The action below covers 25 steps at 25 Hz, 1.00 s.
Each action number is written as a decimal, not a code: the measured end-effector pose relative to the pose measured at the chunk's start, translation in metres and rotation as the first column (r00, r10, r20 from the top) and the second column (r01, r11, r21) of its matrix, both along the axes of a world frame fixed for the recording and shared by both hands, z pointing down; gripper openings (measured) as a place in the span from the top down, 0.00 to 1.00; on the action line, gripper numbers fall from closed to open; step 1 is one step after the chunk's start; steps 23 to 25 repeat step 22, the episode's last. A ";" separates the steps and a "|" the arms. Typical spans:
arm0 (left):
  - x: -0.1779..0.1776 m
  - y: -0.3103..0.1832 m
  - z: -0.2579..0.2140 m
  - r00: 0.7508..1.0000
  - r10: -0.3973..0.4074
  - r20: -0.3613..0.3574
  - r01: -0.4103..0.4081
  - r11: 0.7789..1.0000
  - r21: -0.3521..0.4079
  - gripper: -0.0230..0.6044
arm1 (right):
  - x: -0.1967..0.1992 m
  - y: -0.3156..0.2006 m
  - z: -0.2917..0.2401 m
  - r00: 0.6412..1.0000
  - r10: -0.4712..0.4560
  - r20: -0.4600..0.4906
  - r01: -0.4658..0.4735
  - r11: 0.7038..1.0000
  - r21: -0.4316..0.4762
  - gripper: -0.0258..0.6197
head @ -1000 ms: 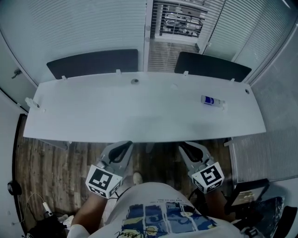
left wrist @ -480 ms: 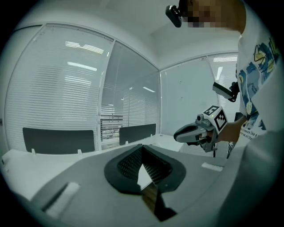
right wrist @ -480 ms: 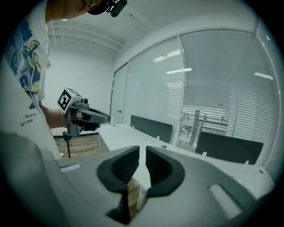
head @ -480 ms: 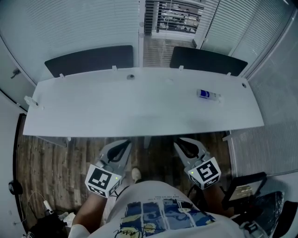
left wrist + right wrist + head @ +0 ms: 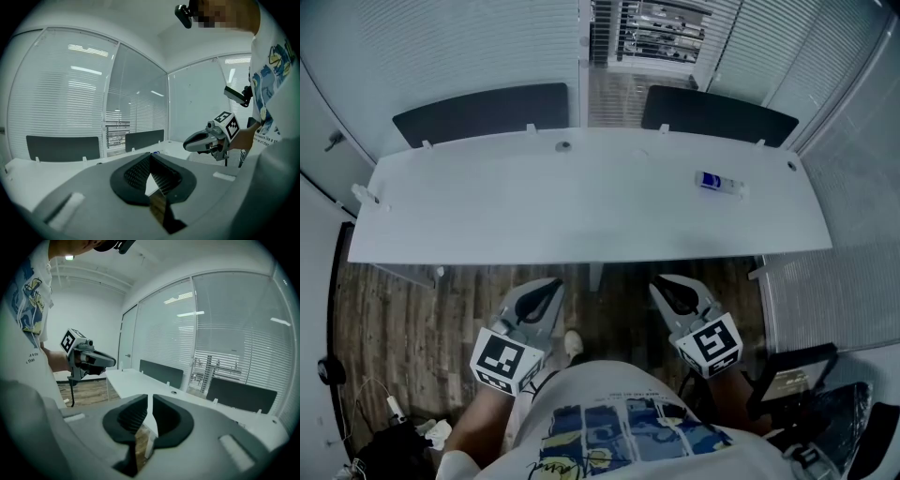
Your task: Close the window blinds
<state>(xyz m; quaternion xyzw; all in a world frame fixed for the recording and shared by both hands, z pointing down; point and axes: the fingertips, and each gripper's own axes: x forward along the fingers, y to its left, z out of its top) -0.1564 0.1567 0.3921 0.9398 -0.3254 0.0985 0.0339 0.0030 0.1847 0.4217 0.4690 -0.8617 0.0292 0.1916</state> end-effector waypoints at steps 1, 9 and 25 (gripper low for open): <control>0.001 0.005 -0.002 1.000 0.000 0.001 0.000 1.000 0.001 0.96 | 0.001 0.005 -0.002 1.000 -0.001 0.001 0.001 1.000 -0.001 0.91; 0.011 0.021 -0.002 1.000 0.010 0.004 -0.010 1.000 -0.004 0.96 | 0.010 0.021 -0.005 1.000 0.006 0.007 -0.006 1.000 0.006 0.91; 0.002 0.007 -0.003 1.000 -0.007 0.020 0.007 1.000 -0.003 0.96 | 0.005 0.014 -0.003 1.000 0.002 0.010 -0.002 1.000 -0.006 0.91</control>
